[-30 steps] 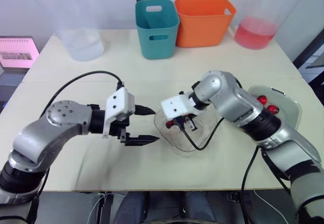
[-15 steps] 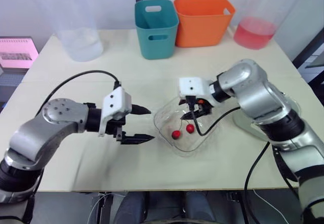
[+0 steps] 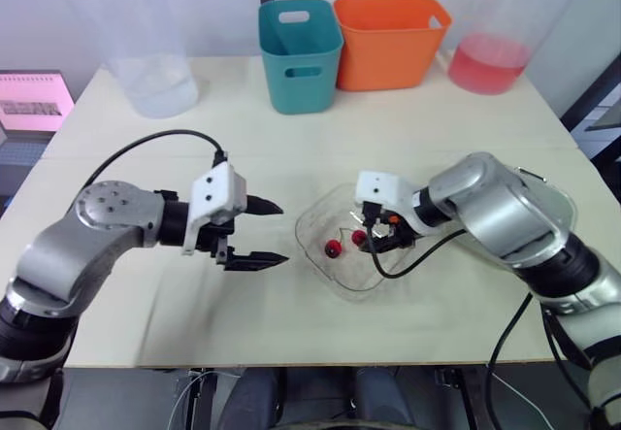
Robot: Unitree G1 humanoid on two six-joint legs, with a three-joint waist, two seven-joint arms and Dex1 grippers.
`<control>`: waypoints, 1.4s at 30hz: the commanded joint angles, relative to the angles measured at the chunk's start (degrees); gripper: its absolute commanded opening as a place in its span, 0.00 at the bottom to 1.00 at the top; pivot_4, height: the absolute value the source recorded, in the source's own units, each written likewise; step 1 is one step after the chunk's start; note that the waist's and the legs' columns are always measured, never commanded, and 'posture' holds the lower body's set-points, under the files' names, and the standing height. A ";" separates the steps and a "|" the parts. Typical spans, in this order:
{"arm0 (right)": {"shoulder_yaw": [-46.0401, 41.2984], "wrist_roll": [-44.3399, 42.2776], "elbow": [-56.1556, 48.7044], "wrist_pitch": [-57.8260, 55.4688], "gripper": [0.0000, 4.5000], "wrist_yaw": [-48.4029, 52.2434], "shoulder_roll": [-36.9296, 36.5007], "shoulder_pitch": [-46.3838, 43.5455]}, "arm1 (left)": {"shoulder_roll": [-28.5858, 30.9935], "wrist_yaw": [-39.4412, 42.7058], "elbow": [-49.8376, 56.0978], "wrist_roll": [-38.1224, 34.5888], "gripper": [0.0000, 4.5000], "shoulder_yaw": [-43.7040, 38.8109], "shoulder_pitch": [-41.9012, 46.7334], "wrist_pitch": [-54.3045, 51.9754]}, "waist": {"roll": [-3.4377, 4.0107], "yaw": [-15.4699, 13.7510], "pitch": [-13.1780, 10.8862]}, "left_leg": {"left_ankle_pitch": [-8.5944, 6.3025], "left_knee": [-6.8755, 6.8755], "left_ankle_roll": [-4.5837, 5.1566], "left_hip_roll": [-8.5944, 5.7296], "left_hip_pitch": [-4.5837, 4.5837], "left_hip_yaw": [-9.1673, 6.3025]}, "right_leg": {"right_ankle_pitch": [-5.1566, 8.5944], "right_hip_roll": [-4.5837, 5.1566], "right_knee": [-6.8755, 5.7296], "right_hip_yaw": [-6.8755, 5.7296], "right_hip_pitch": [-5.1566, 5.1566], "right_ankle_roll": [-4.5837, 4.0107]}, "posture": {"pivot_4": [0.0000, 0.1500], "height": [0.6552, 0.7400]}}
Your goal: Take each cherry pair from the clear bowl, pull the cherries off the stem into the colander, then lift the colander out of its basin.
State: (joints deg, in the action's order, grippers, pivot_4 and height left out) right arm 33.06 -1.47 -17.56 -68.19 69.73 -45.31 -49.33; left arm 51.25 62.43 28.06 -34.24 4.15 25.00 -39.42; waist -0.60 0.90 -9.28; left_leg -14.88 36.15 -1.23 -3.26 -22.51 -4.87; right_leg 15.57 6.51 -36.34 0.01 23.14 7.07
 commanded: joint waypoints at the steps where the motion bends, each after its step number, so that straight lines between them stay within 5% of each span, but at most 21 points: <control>1: 1.42 -0.75 -0.35 1.18 0.61 -0.80 0.05 -2.09 | 0.04 0.10 1.09 0.44 0.89 -0.05 0.28 0.88 | 0.00 0.00 0.00 | 0.00 0.00 0.00 0.00 0.00 0.00 | 0.00 0.00 0.00 0.00 0.00 0.00 | 1.00 1.00; 16: 5.87 0.10 6.00 4.57 0.61 -4.70 2.79 -3.54 | -0.60 -1.49 2.06 0.36 0.89 -0.12 0.11 0.46 | 0.00 0.02 0.00 | 0.01 0.00 -0.03 0.00 0.00 -0.01 | 0.00 -0.01 0.00 0.00 0.01 0.00 | 1.00 1.00; 22: 5.60 0.11 5.04 4.86 0.14 -5.66 2.51 -3.30 | -0.60 -1.53 1.73 0.78 0.89 0.06 0.23 0.90 | 0.00 0.01 0.00 | 0.01 0.00 -0.02 0.00 0.00 -0.01 | 0.00 -0.01 0.00 0.00 0.01 0.00 | 1.00 1.00; 25: 3.36 -0.05 3.87 4.92 0.14 -6.60 1.80 -3.91 | -0.66 -1.33 1.15 0.90 0.89 -0.12 0.46 1.08 | 0.00 0.01 0.00 | 0.01 -0.01 -0.02 0.00 0.00 -0.01 | 0.00 -0.01 0.00 -0.01 0.01 0.00 | 1.00 1.00; 33: -20.22 -10.40 -4.67 11.21 0.14 -6.15 -1.40 -0.50 | -2.39 -1.55 -6.06 -6.39 0.89 -7.66 5.17 -2.28 | -0.02 -0.33 -0.01 | 0.00 0.00 0.01 0.00 -0.01 -0.03 | 0.00 0.00 0.02 -0.02 -0.02 0.00 | 1.00 1.00; 38: -39.47 -20.10 -7.53 15.32 0.14 -12.46 5.96 3.78 | -6.11 -2.66 -12.82 -12.48 0.89 -11.46 13.06 -5.83 | -0.03 -0.19 0.00 | -0.02 0.03 0.03 0.01 0.02 -0.05 | 0.00 -0.01 -0.01 -0.06 -0.08 0.01 | 1.00 1.00; 42: -45.17 -24.61 -7.85 14.37 0.14 -20.09 12.59 4.19 | -10.20 -3.70 -17.60 -14.26 0.89 -11.04 20.65 -6.91 | -0.02 -0.11 0.00 | 0.15 0.05 -0.25 0.00 0.02 -0.06 | 0.00 0.00 -0.13 -0.06 -0.05 0.01 | 1.00 1.00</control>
State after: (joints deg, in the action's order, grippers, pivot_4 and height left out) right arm -9.76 -23.78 -23.57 -54.04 52.03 -33.39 -44.78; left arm 41.11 59.21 11.09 -47.08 -5.53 43.77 -46.13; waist -0.62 0.79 -9.28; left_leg -14.71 36.20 -1.52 -3.26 -22.49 -4.92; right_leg 15.57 6.51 -36.47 -0.05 23.10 7.08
